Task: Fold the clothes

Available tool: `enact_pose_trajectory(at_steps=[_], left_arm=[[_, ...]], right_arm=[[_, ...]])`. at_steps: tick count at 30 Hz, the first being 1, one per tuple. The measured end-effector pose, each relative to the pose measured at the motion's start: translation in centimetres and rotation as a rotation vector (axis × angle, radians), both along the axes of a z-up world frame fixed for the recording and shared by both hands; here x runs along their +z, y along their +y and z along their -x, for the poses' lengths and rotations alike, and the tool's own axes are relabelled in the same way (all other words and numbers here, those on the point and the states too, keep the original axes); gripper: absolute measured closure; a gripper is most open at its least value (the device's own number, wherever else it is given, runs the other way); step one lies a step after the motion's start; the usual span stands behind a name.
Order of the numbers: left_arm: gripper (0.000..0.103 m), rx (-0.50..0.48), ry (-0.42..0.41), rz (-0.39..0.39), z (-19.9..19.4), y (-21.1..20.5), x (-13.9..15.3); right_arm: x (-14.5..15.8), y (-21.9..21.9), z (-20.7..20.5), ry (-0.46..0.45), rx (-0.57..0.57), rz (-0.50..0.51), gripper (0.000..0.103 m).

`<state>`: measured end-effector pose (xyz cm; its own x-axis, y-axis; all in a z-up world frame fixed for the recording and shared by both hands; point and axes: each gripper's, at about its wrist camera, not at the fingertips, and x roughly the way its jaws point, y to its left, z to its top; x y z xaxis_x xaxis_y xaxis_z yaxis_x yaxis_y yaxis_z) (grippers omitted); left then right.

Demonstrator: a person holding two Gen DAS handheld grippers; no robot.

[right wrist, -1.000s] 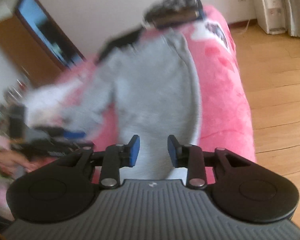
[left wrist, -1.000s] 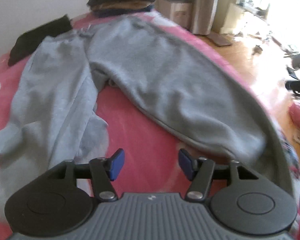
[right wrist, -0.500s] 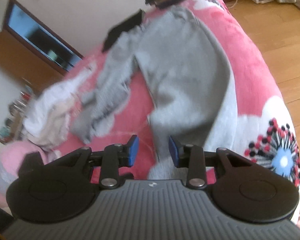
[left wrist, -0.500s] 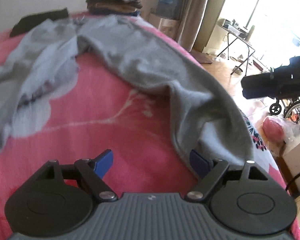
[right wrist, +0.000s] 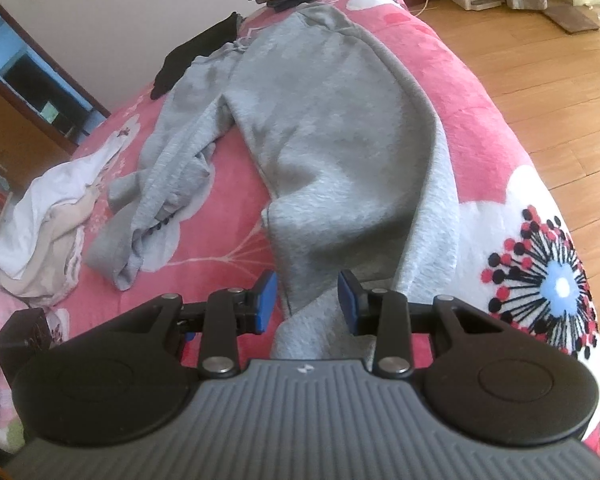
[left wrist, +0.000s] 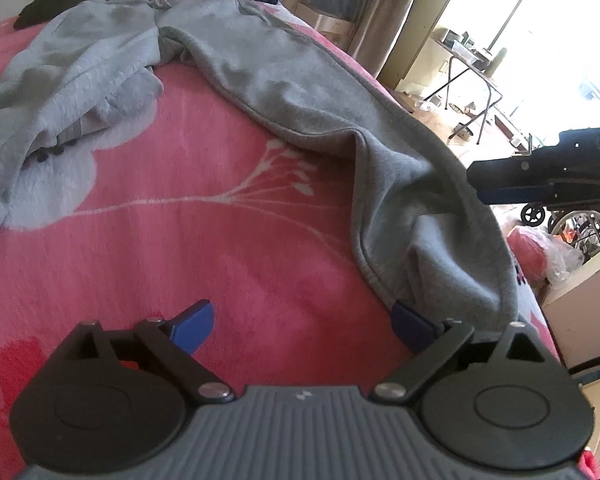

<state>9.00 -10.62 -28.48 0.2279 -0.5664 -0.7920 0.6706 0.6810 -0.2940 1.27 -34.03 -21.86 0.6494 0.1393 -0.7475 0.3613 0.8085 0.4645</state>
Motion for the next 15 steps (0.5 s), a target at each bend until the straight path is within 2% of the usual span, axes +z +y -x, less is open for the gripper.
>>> enact_pose_trajectory(at_steps=[5, 10, 12, 15], left_arm=[[0.003, -0.004, -0.001, 0.023, 0.2, 0.1, 0.1], [0.001, -0.052, -0.034, 0.025, 1.3, -0.4, 0.4], [0.001, -0.064, -0.036, 0.02, 1.6, -0.6, 0.3], [0.001, -0.067, -0.008, 0.015, 1.6, -0.7, 0.1]], right_arm=[[0.0, -0.1, 0.7, 0.003, -0.036, 0.005, 0.064], [0.1, -0.2, 1.6, 0.004, -0.062, 0.04, 0.063], [-0.1, -0.6, 2.0, 0.005, -0.08, 0.024, 0.062], [-0.5, -1.3, 2.6, -0.017, -0.122, -0.057, 0.062]])
